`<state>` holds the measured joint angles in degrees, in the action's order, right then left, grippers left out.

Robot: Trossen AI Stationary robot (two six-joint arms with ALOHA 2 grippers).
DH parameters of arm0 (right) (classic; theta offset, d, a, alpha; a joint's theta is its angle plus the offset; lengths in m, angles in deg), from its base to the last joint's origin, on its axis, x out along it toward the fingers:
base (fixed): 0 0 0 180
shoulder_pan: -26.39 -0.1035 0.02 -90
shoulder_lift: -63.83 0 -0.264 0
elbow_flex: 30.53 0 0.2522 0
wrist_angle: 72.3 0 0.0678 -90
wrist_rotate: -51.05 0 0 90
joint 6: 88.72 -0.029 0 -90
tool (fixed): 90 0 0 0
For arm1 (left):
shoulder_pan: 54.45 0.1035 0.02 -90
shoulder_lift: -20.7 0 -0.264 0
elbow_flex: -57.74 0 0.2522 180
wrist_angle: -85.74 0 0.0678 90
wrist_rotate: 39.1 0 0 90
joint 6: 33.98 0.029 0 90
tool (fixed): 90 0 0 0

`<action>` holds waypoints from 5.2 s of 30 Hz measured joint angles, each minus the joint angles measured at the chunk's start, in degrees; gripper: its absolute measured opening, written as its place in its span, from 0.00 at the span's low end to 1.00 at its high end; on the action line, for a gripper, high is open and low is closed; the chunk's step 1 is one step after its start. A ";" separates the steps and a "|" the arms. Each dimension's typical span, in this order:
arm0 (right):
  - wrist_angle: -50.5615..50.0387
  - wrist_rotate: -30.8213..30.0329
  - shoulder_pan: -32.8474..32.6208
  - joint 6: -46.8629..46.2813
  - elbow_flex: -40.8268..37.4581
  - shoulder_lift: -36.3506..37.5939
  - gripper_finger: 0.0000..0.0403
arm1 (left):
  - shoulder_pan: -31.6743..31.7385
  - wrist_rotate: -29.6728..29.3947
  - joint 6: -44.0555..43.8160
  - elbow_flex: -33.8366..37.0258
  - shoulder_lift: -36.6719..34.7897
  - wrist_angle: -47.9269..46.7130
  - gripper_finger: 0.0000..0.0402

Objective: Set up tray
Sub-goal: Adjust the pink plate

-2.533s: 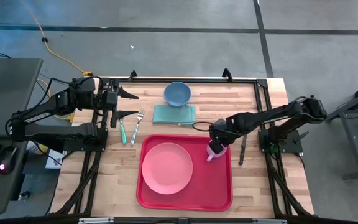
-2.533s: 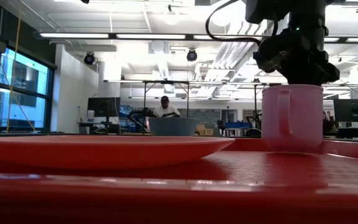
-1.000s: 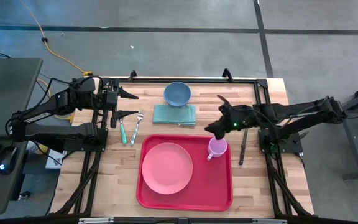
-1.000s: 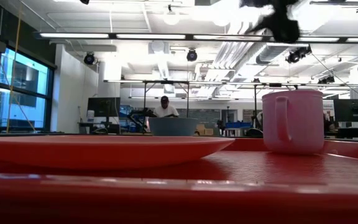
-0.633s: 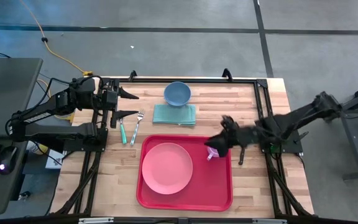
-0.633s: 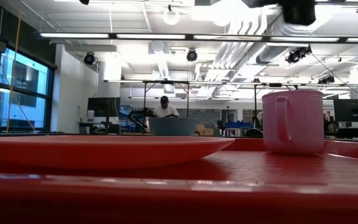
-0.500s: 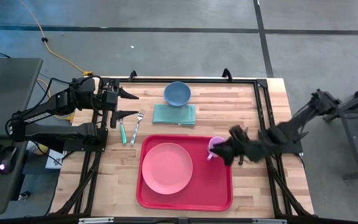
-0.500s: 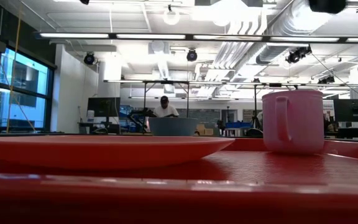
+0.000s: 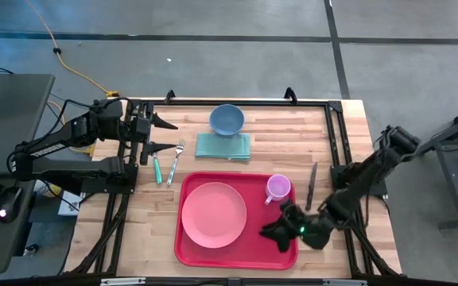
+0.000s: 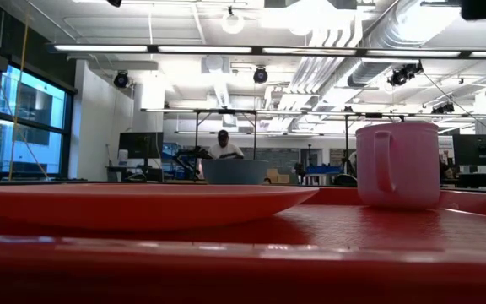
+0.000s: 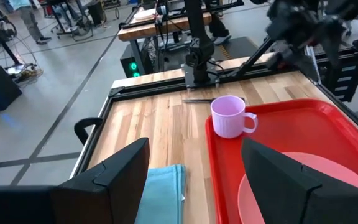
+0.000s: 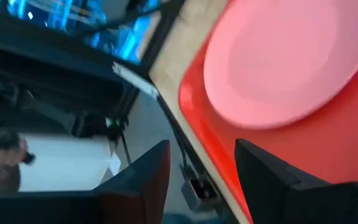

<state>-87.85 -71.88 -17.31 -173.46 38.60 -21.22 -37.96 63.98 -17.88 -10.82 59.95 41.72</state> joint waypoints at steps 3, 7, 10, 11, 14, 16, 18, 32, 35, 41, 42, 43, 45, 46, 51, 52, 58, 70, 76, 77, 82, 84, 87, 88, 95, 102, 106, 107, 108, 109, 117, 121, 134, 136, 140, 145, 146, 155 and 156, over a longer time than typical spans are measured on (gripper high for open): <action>4.08 0.57 -1.14 -0.36 -0.04 -4.29 0.39 | 0.00 0.22 -0.61 0.00 -0.02 0.08 0.71; 9.56 0.58 -1.75 -0.55 -0.01 -8.66 0.39 | 0.00 0.34 -1.83 0.00 -0.02 0.13 0.71; 12.53 1.35 -1.52 -0.49 -0.02 -11.95 0.39 | 0.00 0.34 -1.79 0.00 0.00 0.20 0.71; 13.65 1.31 -1.36 -0.47 -0.02 -12.88 0.39 | 0.00 0.34 -1.78 0.00 0.01 0.29 0.71; 15.12 0.81 -1.04 -0.53 0.05 -15.88 0.39 | 0.00 0.34 -1.78 0.00 0.02 0.60 0.71; 16.36 0.76 -0.14 -0.49 0.01 -17.70 0.39 | 0.00 0.36 -2.17 0.00 0.02 0.69 0.71; 18.88 0.82 1.19 -0.52 0.00 -19.10 0.39 | 0.00 0.36 -2.57 0.00 0.02 0.78 0.71; 16.57 6.77 7.86 -4.11 0.07 -22.32 0.39 | 0.00 2.71 -2.11 0.00 0.00 0.79 0.71; 13.40 9.52 7.82 -6.28 0.05 -22.32 0.39 | 0.00 3.05 -1.46 0.00 -0.01 0.78 0.71; 13.18 9.93 8.23 -6.77 0.05 -22.32 0.39 | 0.00 3.05 -0.95 0.00 -0.02 0.78 0.71; 13.17 9.95 8.53 -6.77 0.05 -22.32 0.39 | 0.00 3.04 -0.86 0.00 -0.01 0.77 0.71; 13.03 10.02 8.90 -6.76 0.05 -22.32 0.39 | 0.00 3.03 -0.76 0.00 -0.02 0.78 0.71; 11.82 10.65 9.67 -6.75 0.05 -22.32 0.39 | 0.00 3.03 -0.72 0.00 -0.02 0.78 0.71; 11.25 11.18 10.04 -6.74 0.05 -22.32 0.39 | 0.00 3.03 -0.72 0.00 -0.02 0.78 0.71; 10.07 12.53 11.51 -6.76 0.05 -22.32 0.39 | 0.00 3.03 -0.72 0.00 -0.02 0.77 0.71; 10.01 12.55 11.74 -6.72 0.05 -22.32 0.39 | 0.00 3.03 -0.72 0.00 -0.02 0.78 0.71; 8.70 13.80 13.61 -6.77 0.05 -22.32 0.39 | 0.00 3.01 -0.72 0.00 -0.02 0.76 0.71; 7.54 16.75 15.25 -6.91 0.05 -22.30 0.32 | -0.02 3.01 -0.72 0.00 -0.02 0.76 0.71; 7.58 16.70 15.21 -6.91 0.05 -22.30 0.17 | -0.01 2.99 -0.72 0.00 -0.02 0.76 0.71; 7.56 16.70 15.21 -6.90 0.05 -22.30 0.14 | 0.00 2.99 -0.72 0.00 -0.02 0.76 0.71; 7.62 16.47 15.21 -6.55 0.05 -22.30 0.01 | 0.00 2.97 -0.72 0.00 -0.02 0.76 0.71; 7.60 16.50 15.22 -6.69 0.05 -22.30 0.02 | -0.01 2.97 -0.72 0.00 -0.02 0.76 0.71; 7.58 16.67 15.20 -6.73 0.05 -22.30 0.01 | -0.01 2.97 -0.72 0.00 -0.02 0.76 0.71; 7.60 16.60 15.14 -6.76 0.05 -22.28 0.00 | -0.02 2.97 -0.72 0.00 -0.02 0.76 0.71; 7.59 16.83 14.05 -8.37 0.05 -22.28 0.00 | -0.02 2.97 -0.72 0.00 -0.02 0.74 0.71; 7.01 16.71 12.32 -10.59 0.16 -22.28 0.00 | -0.02 2.97 -0.74 0.00 -0.02 0.76 0.71; 6.69 16.57 11.84 -11.27 0.16 -22.26 0.00 | -0.02 2.98 -0.91 0.00 -0.02 0.74 0.71; 6.51 16.53 11.76 -11.39 0.17 -22.24 0.00 | -0.02 2.97 -0.96 0.00 -0.02 0.74 0.71; 6.18 16.62 11.68 -11.73 0.18 -22.21 0.00 | -0.01 2.97 -1.11 0.00 -0.02 0.74 0.71; 5.55 16.75 11.56 -12.17 0.18 -22.03 0.00 | -0.02 2.98 -1.24 0.00 -0.02 0.74 0.71; -16.64 16.54 11.40 -12.69 4.26 -14.49 0.00 | -0.02 2.99 -1.35 0.00 -0.04 0.65 0.71; -24.79 16.82 11.43 -12.62 5.34 -10.63 0.00 | -0.02 2.99 -1.35 0.00 -0.04 0.65 0.71; -22.90 16.70 11.28 -11.23 5.34 -9.36 0.00 | -0.02 2.99 -1.39 -0.01 -0.04 0.65 0.71; -22.02 16.62 11.05 -10.37 5.34 -9.36 0.01 | -0.02 2.99 -1.42 0.00 -0.04 0.65 0.71; -21.26 15.65 10.51 -10.22 5.34 -9.37 0.08 | -0.02 2.99 -1.42 -0.02 -0.04 0.65 0.71; -19.73 17.06 10.53 -11.09 5.34 -11.04 0.27 | -0.02 2.99 -1.42 0.00 -0.04 0.65 0.71; -19.36 17.78 10.55 -11.69 5.34 -11.61 0.31 | -0.02 2.99 -1.42 -0.01 -0.04 0.65 0.71; -15.11 20.65 10.70 -14.48 5.31 -17.75 0.53 | -0.02 3.00 -1.46 -0.01 -0.05 0.64 0.71; -14.13 20.65 10.70 -14.45 5.31 -18.38 0.53 | -0.01 3.00 -1.46 -0.01 -0.04 0.65 0.71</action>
<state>-101.98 -51.23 -6.61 -187.91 43.92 -39.60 -37.97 66.98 -19.34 -10.84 59.90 42.37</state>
